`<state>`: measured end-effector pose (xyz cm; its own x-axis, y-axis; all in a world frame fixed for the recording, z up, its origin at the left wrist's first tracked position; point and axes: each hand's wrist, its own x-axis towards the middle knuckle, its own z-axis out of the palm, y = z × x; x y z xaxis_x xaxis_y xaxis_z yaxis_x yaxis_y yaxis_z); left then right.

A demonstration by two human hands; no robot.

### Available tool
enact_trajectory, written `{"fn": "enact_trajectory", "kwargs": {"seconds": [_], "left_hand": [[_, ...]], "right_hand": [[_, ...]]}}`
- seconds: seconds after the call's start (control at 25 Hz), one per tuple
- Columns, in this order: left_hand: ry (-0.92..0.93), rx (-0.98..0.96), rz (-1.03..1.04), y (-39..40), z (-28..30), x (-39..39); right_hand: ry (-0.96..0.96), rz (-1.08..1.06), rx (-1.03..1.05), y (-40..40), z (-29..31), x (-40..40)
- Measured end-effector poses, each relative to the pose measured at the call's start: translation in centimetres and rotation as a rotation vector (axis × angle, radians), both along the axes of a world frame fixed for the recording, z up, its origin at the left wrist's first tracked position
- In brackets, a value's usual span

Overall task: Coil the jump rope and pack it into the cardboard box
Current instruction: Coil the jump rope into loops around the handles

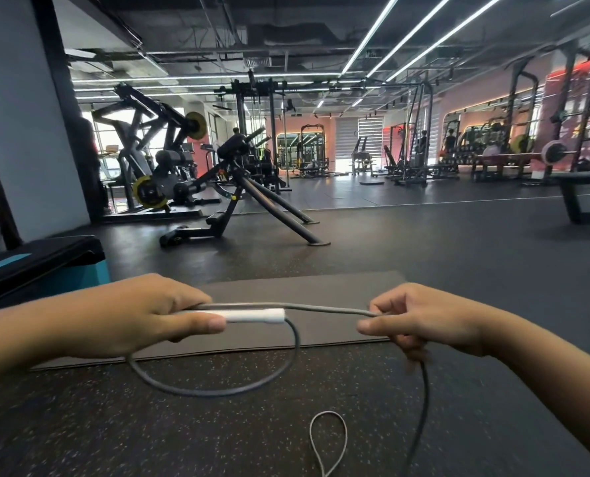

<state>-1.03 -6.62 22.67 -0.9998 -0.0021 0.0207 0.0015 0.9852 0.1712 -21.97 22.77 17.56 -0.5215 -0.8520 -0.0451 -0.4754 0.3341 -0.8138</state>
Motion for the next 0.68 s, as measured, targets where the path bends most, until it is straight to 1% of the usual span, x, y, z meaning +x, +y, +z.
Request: {"fn": "enact_trajectory", "kwargs": {"seconds": [0.04,0.12,0.16,0.2,0.28,0.32,0.36,0.4,0.44,0.52,0.68], "left_hand": [[0.018,0.090,0.037,-0.8,-0.1,0.6],[0.104,0.366,0.107,-1.3,-0.7,1.3],[0.180,0.527,0.142,-1.0,-1.1,1.2],[0.264,0.700,0.169,-0.2,-1.6,0.8],[0.418,1.075,0.159,2.0,-2.7,-0.6],[0.495,1.255,0.143,3.6,-3.1,-1.6],[0.582,1.404,0.137,5.2,-3.4,-2.5],[0.672,1.496,0.146,6.7,-3.7,-3.5],[0.751,1.544,0.162,8.1,-4.0,-4.4],[0.848,1.590,0.193,10.4,-4.8,-5.9],[0.848,1.613,0.231,13.4,-6.1,-7.5]], "right_hand": [[0.038,-0.074,0.007,0.5,-0.2,-0.4],[0.141,-0.204,-0.019,0.8,-0.7,-0.7],[0.114,-0.223,-0.090,0.6,-0.9,-0.5],[0.006,-0.204,-0.196,0.0,-1.1,-0.3],[-0.320,-0.078,-0.413,-1.9,-1.6,0.7],[-0.439,-0.029,-0.489,-3.1,-1.9,1.4],[-0.516,0.002,-0.548,-4.3,-2.3,2.0],[-0.566,0.019,-0.600,-5.5,-2.7,2.7],[-0.591,0.028,-0.646,-6.6,-3.2,3.6],[-0.588,0.025,-0.715,-8.3,-4.0,5.6],[-0.522,-0.091,-0.838,-9.5,-3.6,9.0]]}}
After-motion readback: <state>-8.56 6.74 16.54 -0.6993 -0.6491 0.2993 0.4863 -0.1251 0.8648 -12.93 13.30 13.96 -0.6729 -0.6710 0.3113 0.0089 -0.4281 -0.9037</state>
